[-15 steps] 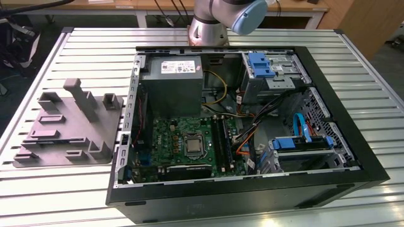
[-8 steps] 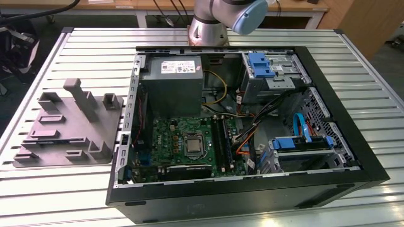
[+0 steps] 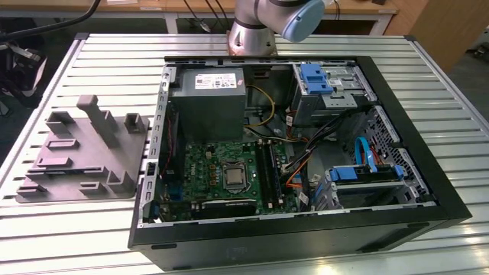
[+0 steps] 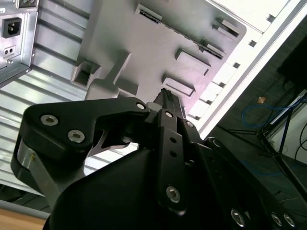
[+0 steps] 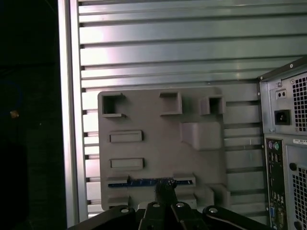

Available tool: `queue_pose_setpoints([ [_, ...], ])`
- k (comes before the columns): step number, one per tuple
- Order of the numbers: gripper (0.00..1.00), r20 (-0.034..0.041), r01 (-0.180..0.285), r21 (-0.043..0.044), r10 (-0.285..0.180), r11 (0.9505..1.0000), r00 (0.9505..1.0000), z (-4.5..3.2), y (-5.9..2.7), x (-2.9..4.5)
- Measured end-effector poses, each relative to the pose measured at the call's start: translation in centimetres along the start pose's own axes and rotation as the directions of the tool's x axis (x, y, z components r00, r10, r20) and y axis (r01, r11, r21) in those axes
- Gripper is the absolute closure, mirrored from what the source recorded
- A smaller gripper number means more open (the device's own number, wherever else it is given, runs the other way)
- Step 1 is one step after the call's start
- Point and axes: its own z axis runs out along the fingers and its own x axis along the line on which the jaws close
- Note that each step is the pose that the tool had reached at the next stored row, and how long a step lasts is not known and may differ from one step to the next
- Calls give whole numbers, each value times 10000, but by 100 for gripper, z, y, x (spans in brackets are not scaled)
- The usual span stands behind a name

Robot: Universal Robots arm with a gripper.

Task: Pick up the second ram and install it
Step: 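Reach for the second ram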

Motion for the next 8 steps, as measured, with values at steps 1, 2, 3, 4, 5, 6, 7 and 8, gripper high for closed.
queue_pose_setpoints([
  [1,90,-5,0,1,0,10000,10000,10,-12,3],
  [2,90,-10,0,0,0,10000,10000,19,-24,4],
  [3,90,-15,-1,1,1,10000,10000,28,-36,6],
  [4,90,-22,0,1,0,10000,10000,37,-49,6],
  [5,90,-29,0,2,0,10000,10000,46,-63,6],
  [6,90,-36,0,3,1,10000,10000,55,-75,6],
  [7,90,-42,-1,3,1,10000,10000,65,-88,7],
  [8,90,-49,-2,4,2,10000,10000,74,-101,8],
])
